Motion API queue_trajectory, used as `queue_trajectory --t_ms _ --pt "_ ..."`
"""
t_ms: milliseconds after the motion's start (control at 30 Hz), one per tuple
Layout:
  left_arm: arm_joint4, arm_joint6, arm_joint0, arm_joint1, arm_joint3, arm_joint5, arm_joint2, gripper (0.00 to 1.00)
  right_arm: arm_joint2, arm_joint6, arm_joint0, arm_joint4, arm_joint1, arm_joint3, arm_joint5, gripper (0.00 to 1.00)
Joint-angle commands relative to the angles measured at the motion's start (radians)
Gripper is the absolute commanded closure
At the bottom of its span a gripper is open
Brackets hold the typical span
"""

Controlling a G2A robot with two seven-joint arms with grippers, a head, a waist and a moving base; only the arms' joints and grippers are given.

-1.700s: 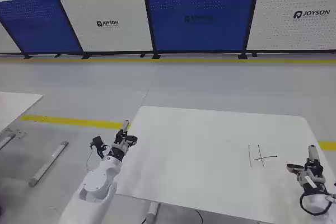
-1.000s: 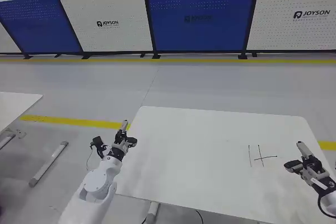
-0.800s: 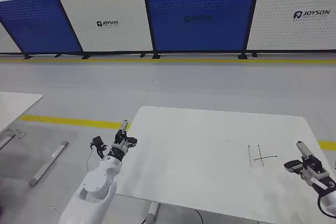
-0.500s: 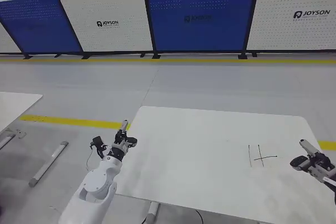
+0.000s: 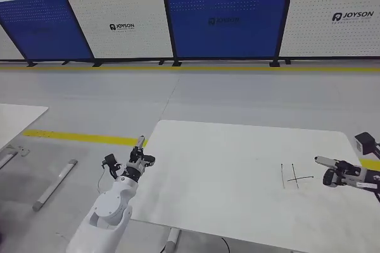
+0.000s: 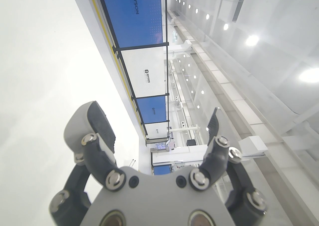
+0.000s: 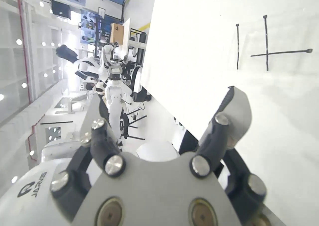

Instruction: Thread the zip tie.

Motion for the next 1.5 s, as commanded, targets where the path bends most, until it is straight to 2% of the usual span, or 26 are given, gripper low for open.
queue_trajectory --t_ms 0,467,533,600,767,900,1000,1067,1133,1267,1400,1467 --pt "0.0 0.0 0.0 0.0 0.0 0.0 0.0 0.0 -0.001 0.0 0.009 0.001 0.0 0.009 0.006 0.0" --pt "0.0 0.0 0.0 0.0 0.0 0.0 0.0 0.0 -0.001 0.0 0.009 0.001 0.0 0.009 0.006 0.0" --pt "0.0 0.0 0.0 0.0 0.0 0.0 0.0 0.0 -0.012 0.0 0.008 0.038 0.002 0.001 -0.017 0.0" --pt "0.0 0.0 0.0 0.0 0.0 0.0 0.0 0.0 -0.021 0.0 0.017 0.112 0.016 0.014 -0.044 0.0" --pt "0.0 0.0 0.0 0.0 0.0 0.0 0.0 0.0 -0.042 0.0 0.082 0.179 0.071 0.053 -0.048 0.0" --pt "0.0 0.0 0.0 0.0 0.0 0.0 0.0 0.0 -0.137 0.0 0.18 0.254 0.107 0.162 0.01 0.0" --pt "0.0 0.0 0.0 0.0 0.0 0.0 0.0 0.0 -0.232 0.0 0.286 0.303 0.123 0.312 0.07 0.0" --pt "0.0 0.0 0.0 0.0 0.0 0.0 0.0 0.0 -0.307 0.0 0.348 0.336 0.124 0.409 0.064 0.0" --pt "0.0 0.0 0.0 0.0 0.0 0.0 0.0 0.0 -0.374 0.0 0.402 0.35 0.124 0.506 0.054 0.0" --pt "0.0 0.0 0.0 0.0 0.0 0.0 0.0 0.0 -0.496 0.0 0.484 0.351 0.117 0.639 0.052 0.0" --pt "0.0 0.0 0.0 0.0 0.0 0.0 0.0 0.0 -0.603 0.0 0.538 0.362 0.094 0.741 0.038 0.0" --pt "0.0 0.0 0.0 0.0 0.0 0.0 0.0 0.0 -0.666 0.0 0.559 0.349 0.081 0.765 0.034 0.0"
